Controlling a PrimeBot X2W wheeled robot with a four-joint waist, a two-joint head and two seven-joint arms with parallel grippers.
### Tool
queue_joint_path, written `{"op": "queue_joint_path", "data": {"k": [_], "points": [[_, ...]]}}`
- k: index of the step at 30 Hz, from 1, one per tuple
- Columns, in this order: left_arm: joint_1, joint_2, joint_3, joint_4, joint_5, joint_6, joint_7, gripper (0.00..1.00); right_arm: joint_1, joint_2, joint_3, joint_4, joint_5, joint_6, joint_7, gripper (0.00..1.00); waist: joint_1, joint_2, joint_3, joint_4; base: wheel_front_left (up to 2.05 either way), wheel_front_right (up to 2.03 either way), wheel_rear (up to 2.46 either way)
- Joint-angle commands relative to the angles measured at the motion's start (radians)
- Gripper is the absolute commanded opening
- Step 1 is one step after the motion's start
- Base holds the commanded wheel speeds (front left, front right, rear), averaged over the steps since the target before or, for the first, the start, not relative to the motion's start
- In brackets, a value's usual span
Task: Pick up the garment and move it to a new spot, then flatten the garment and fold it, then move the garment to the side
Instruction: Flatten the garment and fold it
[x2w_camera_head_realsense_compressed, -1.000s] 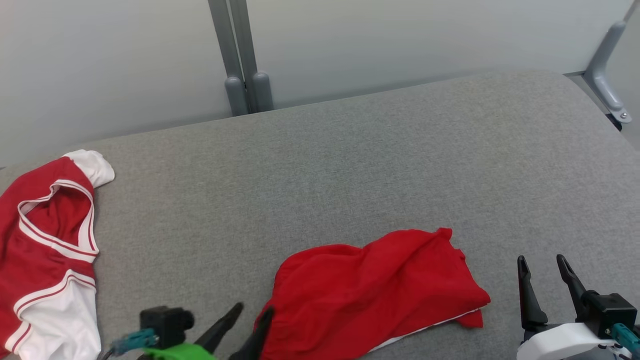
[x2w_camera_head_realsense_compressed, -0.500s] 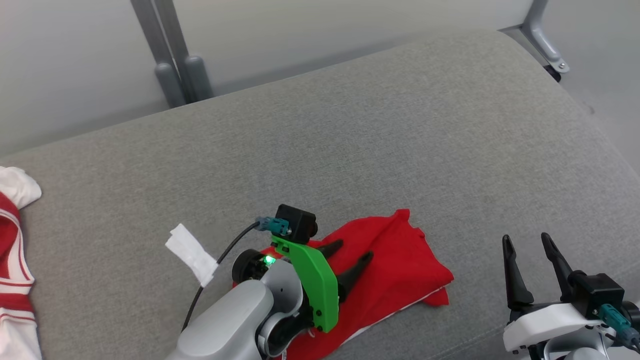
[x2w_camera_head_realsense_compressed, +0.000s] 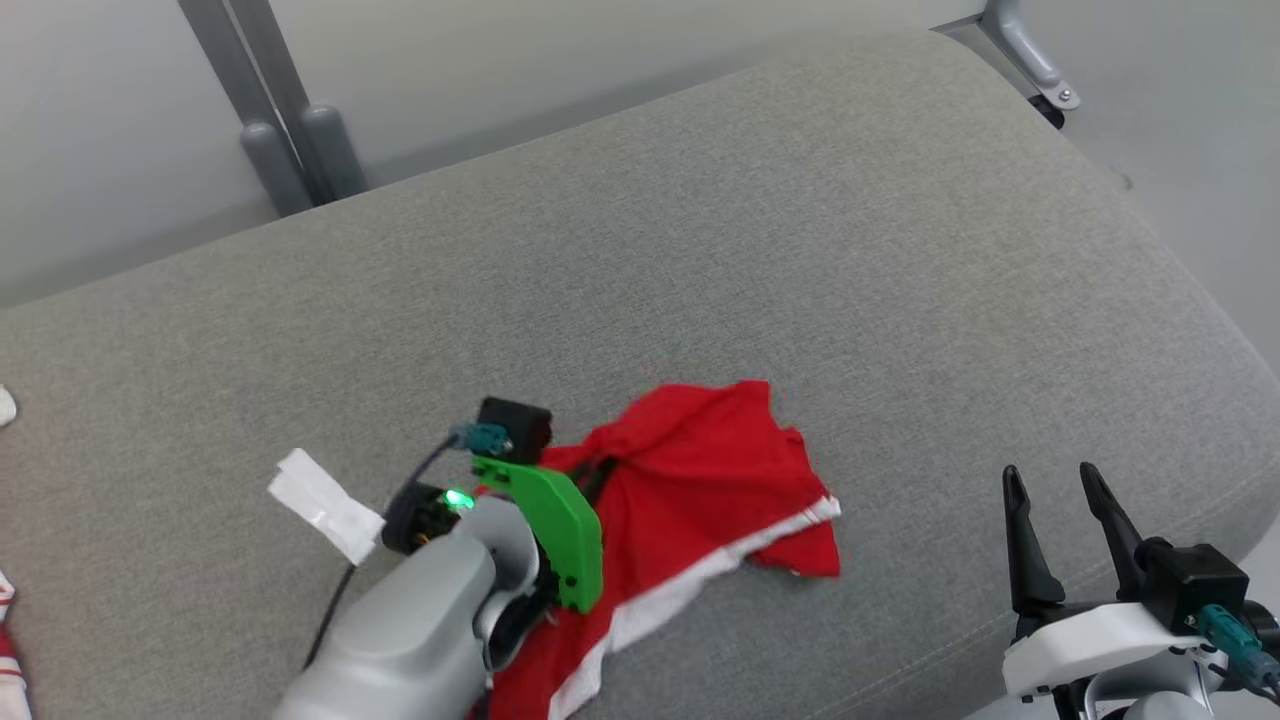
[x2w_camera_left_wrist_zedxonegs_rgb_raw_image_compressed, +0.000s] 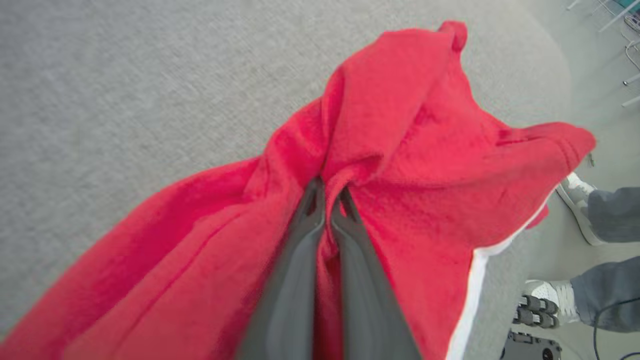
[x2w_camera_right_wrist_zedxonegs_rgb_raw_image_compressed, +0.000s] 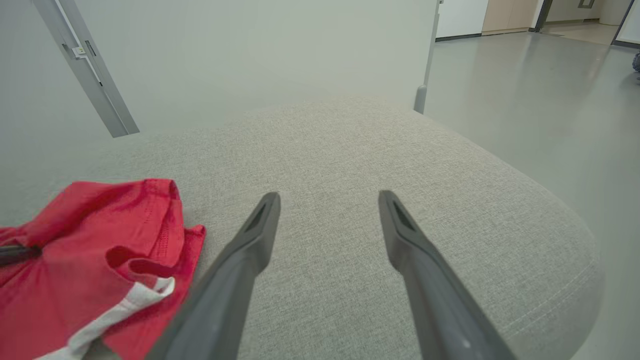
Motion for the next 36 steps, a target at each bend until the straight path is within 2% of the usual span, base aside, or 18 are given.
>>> {"op": "queue_joint_path", "data": {"k": [1,5,8,10,11,12,17,22,25,29,36], "points": [[-0.037,0.008,0.027,0.017,0.004,0.012,-0.051,0.0,0.005,0.0,-0.007,-0.001,0.0,0.0,-0.003,1.0,0.0,0.0,0.002,0.018,0.0,0.0,0.0],[-0.123,0.022,0.073,0.058,0.032,0.033,-0.192,0.0,-0.01,-0.007,-0.007,-0.003,-0.007,0.0,-0.003,1.0,0.0,0.0,-0.001,0.038,0.0,0.0,0.0],[-0.177,0.034,0.076,0.094,0.056,0.022,-0.247,0.0,-0.021,-0.011,0.005,0.001,-0.009,0.0,-0.003,1.0,0.0,0.0,-0.004,0.045,0.0,0.0,0.0],[-0.187,0.024,0.076,0.115,0.047,-0.002,-0.26,0.0,-0.027,-0.014,0.013,0.008,-0.01,0.0,-0.003,1.0,0.0,0.0,-0.007,0.046,0.0,0.0,0.0],[-0.182,0.015,0.06,0.139,0.037,-0.024,-0.249,0.35,-0.031,-0.015,0.026,0.015,-0.008,0.0,-0.003,1.0,0.0,0.0,-0.008,0.044,0.0,0.0,0.0],[-0.175,0.015,0.058,0.154,0.024,-0.028,-0.239,1.0,-0.034,-0.015,0.032,0.017,-0.008,0.0,-0.003,1.0,0.0,0.0,-0.008,0.041,0.0,0.0,0.0],[-0.167,0.031,0.065,0.21,-0.003,-0.028,-0.255,1.0,-0.034,-0.013,0.045,0.018,0.0,0.0,-0.003,1.0,0.0,0.0,-0.006,0.021,0.0,0.0,0.0],[-0.228,0.048,0.112,0.185,0.039,0.085,-0.299,1.0,0.003,-0.01,0.006,0.006,0.002,0.0,-0.003,1.0,0.0,0.0,0.009,0.033,0.0,0.0,0.0],[-0.257,0.036,0.101,0.129,0.088,0.111,-0.302,1.0,0.0,-0.008,0.006,0.001,0.0,0.0,-0.003,1.0,0.0,0.0,0.033,0.036,0.0,0.0,0.0],[-0.314,0.002,0.066,0.093,0.122,0.108,-0.282,1.0,-0.045,-0.002,0.029,-0.008,0.007,0.0,-0.003,1.0,0.0,0.0,0.09,0.022,0.0,0.0,0.0],[-0.39,-0.039,-0.022,0.16,0.163,0.097,-0.147,1.0,-0.115,0.005,0.079,-0.015,0.035,0.0,-0.003,1.0,0.0,0.0,0.189,-0.039,0.0,0.0,0.0]]}}
